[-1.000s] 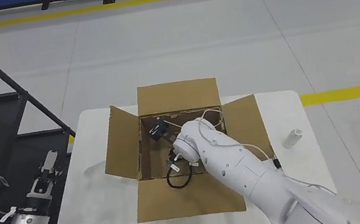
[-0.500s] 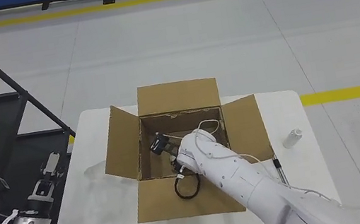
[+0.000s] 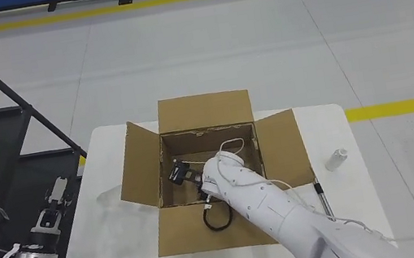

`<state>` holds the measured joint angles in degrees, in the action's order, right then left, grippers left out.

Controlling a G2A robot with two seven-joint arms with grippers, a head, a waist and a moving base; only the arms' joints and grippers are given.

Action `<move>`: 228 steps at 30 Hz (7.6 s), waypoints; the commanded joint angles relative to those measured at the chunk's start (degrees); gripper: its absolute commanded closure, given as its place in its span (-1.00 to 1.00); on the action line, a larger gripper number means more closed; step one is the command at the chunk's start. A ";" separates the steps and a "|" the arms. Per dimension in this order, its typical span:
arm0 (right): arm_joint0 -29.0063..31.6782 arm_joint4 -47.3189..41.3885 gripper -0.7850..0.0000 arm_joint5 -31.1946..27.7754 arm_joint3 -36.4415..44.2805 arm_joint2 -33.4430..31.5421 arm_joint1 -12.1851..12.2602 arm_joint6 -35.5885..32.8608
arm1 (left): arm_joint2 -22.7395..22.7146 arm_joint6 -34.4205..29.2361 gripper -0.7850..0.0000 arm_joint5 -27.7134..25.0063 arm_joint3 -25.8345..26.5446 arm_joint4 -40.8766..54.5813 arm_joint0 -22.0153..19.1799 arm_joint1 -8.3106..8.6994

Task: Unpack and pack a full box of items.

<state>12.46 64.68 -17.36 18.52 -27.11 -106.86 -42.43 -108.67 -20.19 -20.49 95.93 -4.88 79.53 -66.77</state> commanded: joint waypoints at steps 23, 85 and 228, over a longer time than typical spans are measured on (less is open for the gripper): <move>-1.95 1.45 -0.62 -3.46 -4.40 -0.02 -3.30 0.69 | 0.79 1.16 -1.00 0.22 -0.20 -0.35 -0.22 0.48; -2.88 0.25 0.16 -3.11 -9.65 -3.18 -2.49 -4.96 | 0.56 3.42 -1.00 1.03 -0.17 0.15 0.72 1.38; 65.13 2.89 0.14 -2.75 52.73 -71.84 28.44 52.80 | 4.62 8.00 -1.00 3.93 5.34 -4.99 -0.07 1.42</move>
<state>77.60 67.64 -20.13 71.28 -99.01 -78.46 10.36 -104.01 -12.16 -16.61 101.41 -9.93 79.62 -65.36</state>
